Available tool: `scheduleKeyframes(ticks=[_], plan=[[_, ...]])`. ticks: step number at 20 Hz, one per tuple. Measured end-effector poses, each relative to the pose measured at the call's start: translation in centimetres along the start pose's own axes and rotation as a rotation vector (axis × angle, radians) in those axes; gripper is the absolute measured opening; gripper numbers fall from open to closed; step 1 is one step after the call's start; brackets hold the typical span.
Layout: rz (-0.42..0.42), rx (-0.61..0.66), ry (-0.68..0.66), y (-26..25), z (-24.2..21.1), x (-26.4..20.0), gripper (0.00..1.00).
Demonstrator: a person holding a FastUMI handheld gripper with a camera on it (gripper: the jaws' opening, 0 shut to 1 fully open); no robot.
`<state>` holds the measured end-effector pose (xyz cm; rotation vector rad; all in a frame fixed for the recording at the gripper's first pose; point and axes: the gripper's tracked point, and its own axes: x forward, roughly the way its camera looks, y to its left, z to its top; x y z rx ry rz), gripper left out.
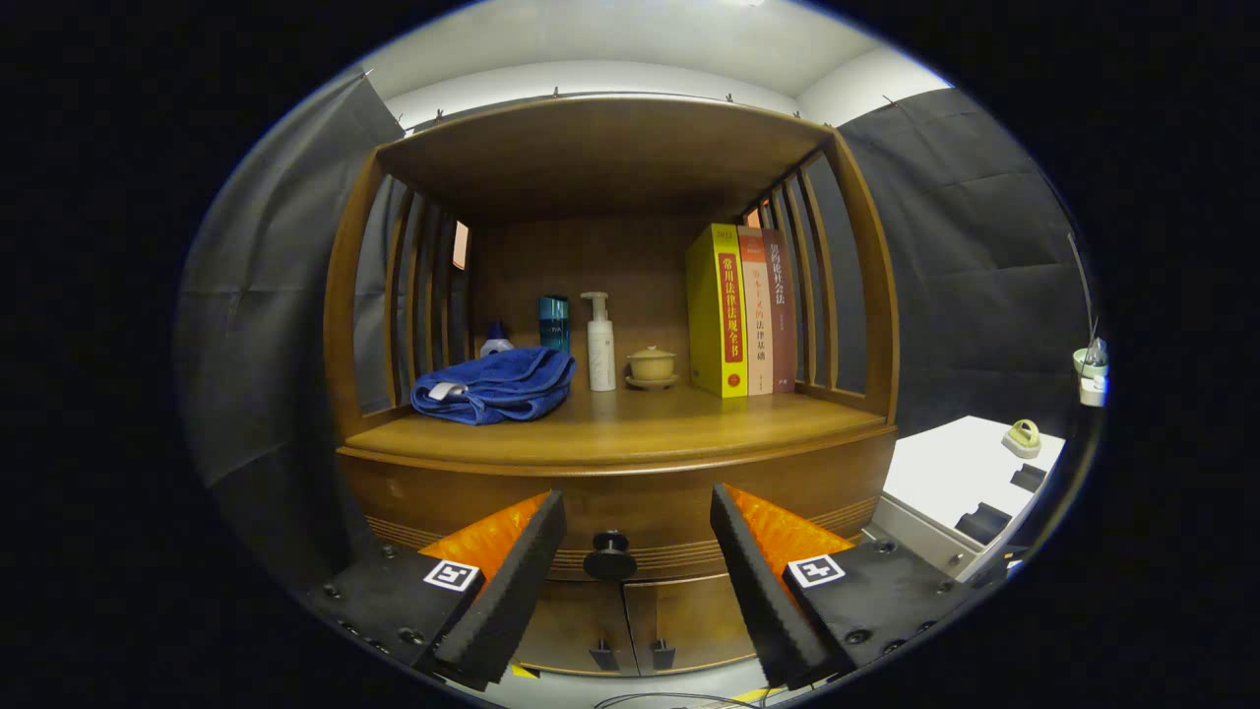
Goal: Pull open the drawer, take out the items inside it, and place them on the countertop above the cabinet.
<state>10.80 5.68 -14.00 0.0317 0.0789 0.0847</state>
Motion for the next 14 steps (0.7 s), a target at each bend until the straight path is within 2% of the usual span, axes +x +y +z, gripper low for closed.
scheduleKeyframes(ticks=[7, 14], plan=[[0.036, -0.004, 0.058, 1.3, -5.4, 4.6, 0.99], [0.032, -0.022, 0.105, 2.0, -8.1, 6.5, 0.69]])
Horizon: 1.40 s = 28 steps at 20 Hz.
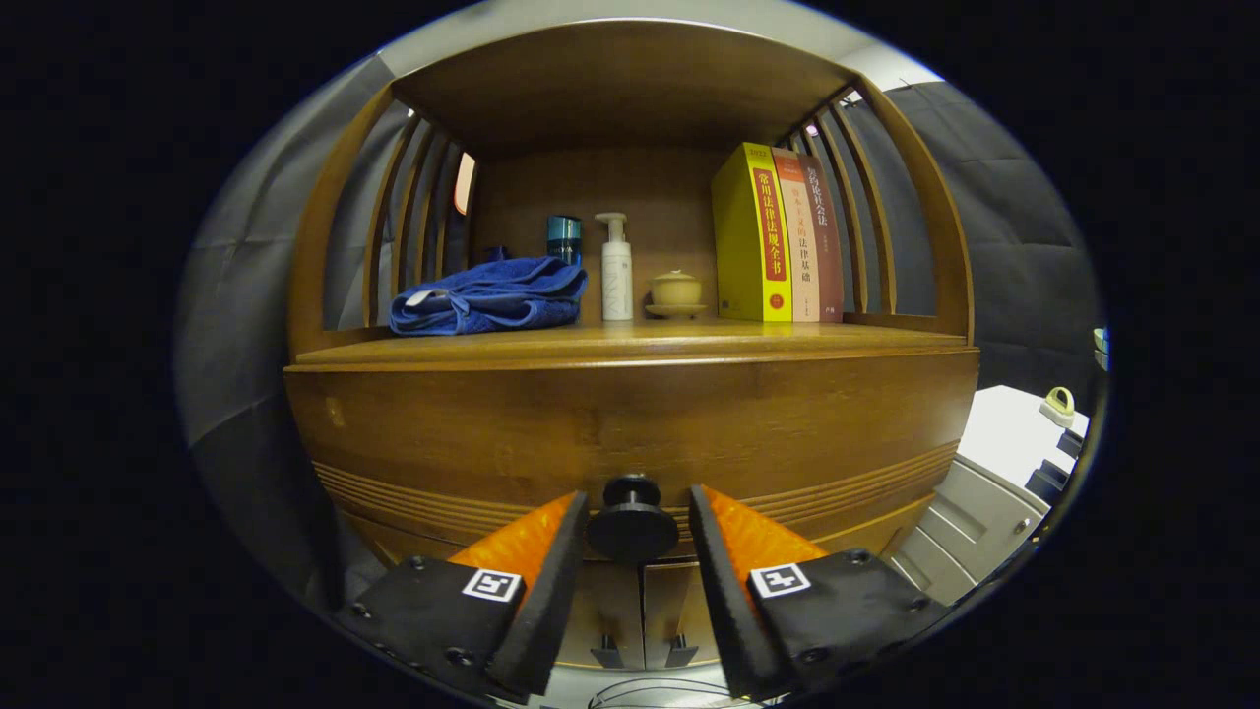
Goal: Pull open the drawer, take out the items inside it, and place them on the countertop above the cabinet.
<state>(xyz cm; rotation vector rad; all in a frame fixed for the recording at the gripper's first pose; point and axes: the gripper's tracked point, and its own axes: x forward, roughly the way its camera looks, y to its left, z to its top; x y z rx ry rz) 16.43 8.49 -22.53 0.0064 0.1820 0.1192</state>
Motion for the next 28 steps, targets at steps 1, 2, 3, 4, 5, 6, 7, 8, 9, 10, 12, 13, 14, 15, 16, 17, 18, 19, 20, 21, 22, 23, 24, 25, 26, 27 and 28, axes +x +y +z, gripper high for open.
scheduleKeyframes(ticks=[1, 2, 3, 4, 5, 6, 7, 8, 9, 10, 12, 13, 14, 15, 16, 17, 18, 19, 20, 21, 22, 23, 24, 25, 26, 27, 28], plan=[[-0.004, 0.003, 0.01, 0.1, -0.4, 0.2, 0.65], [-0.01, 0.006, 0.006, 0.1, -0.3, 0.2, 0.61], [-0.012, 0.009, 0.007, 0.1, -0.4, 0.2, 0.57], [-0.007, 0.014, 0.006, 0.0, -0.4, 0.1, 0.55], [-0.003, 0.015, 0.009, 0.1, -0.5, 0.0, 0.53], [-0.003, 0.012, 0.009, 0.0, -0.5, 0.0, 0.51], [-0.005, 0.003, 0.012, -0.1, -0.5, -0.1, 0.49], [-0.008, -0.007, 0.011, 0.0, -0.5, -0.1, 0.46], [-0.008, -0.016, 0.009, -0.1, -0.6, -0.9, 0.44], [-0.009, -0.021, 0.006, -0.1, -0.6, -0.9, 0.44], [-0.009, -0.022, 0.006, -0.1, -0.8, -1.9, 0.39], [-0.007, -0.024, 0.007, -0.2, -0.9, -2.3, 0.39], [-0.006, -0.024, 0.009, -0.2, -1.0, -2.9, 0.39], [-0.005, -0.024, 0.011, -0.2, -1.2, -3.4, 0.39], [-0.006, -0.023, 0.015, -0.1, -1.3, -4.1, 0.39], [-0.006, -0.023, 0.019, -0.2, -1.4, -4.7, 0.39], [-0.005, -0.024, 0.022, -0.3, -1.5, -5.6, 0.39], [-0.002, -0.026, 0.024, -0.3, -1.7, -6.3, 0.39], [0.001, -0.029, 0.026, -0.3, -1.8, -7.2, 0.39], [0.002, -0.031, 0.03, -0.3, -2.1, -8.0, 0.39], [0.002, -0.029, 0.034, -0.3, -2.2, -8.7, 0.4], [0.004, -0.027, 0.036, -0.4, -2.3, -9.4, 0.39], [0.005, -0.025, 0.038, -0.4, -2.4, -10.1, 0.39], [0.007, -0.026, 0.041, -0.4, -2.6, -10.7, 0.39], [0.007, -0.028, 0.045, -0.4, -2.7, -11.1, 0.39], [0.006, -0.03, 0.049, -0.5, -3.0, -11.8, 0.39], [0.005, -0.029, 0.053, -0.5, -3.3, -12.2, 0.39]])
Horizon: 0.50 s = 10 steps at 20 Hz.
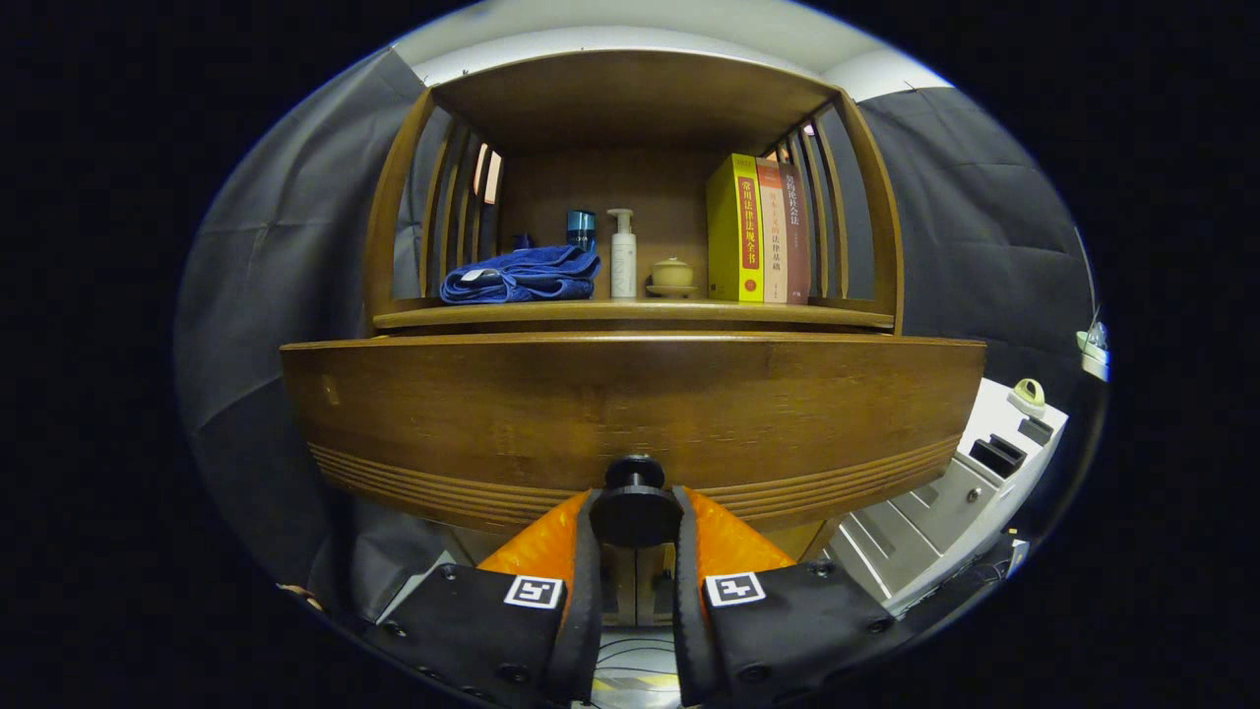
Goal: Pull open the drawer, take out the items inside it, and place them on the countertop above the cabinet.
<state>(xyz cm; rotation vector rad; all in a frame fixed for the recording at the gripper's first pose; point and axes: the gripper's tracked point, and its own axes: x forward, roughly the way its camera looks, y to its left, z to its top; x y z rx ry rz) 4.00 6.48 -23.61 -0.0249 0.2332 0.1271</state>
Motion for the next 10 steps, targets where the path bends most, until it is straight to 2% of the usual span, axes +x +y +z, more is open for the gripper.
scheduleKeyframes(ticks=[10], plan=[[-0.008, -0.008, 0.022, -0.2, -2.1, -4.7, 0.39]])
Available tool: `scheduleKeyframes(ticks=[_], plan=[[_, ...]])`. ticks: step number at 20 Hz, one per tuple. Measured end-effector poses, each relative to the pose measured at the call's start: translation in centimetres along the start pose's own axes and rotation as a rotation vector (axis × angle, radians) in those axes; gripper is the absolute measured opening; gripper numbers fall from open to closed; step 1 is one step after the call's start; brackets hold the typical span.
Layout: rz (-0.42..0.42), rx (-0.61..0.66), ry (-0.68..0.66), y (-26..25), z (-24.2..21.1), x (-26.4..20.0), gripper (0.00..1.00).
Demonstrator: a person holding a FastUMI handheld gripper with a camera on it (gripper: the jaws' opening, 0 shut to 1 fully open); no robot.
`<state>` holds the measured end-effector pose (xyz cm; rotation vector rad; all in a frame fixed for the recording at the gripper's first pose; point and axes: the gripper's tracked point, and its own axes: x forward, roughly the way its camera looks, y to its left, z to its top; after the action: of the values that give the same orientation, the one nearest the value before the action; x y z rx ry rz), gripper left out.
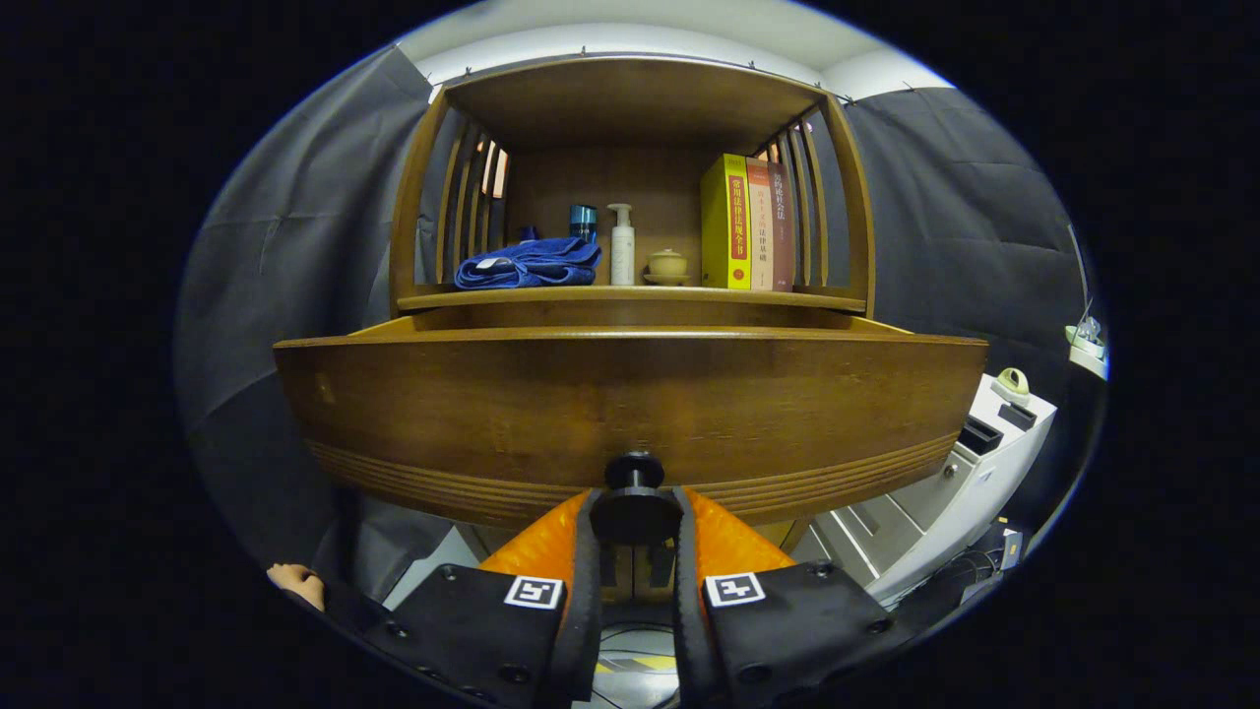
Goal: Pull open the drawer, take out the items inside it, and place them on the countertop above the cabinet.
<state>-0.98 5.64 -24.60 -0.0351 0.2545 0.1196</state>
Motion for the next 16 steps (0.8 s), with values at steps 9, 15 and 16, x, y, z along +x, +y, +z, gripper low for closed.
scheduleKeyframes(ticks=[9, 15, 16], plan=[[-0.016, 0.003, 0.033, -0.1, -1.5, -3.0, 0.39], [0.016, -0.019, 0.115, 0.7, -1.3, -3.6, 0.74], [0.024, -0.016, 0.127, 0.6, -0.6, -4.0, 0.82]])
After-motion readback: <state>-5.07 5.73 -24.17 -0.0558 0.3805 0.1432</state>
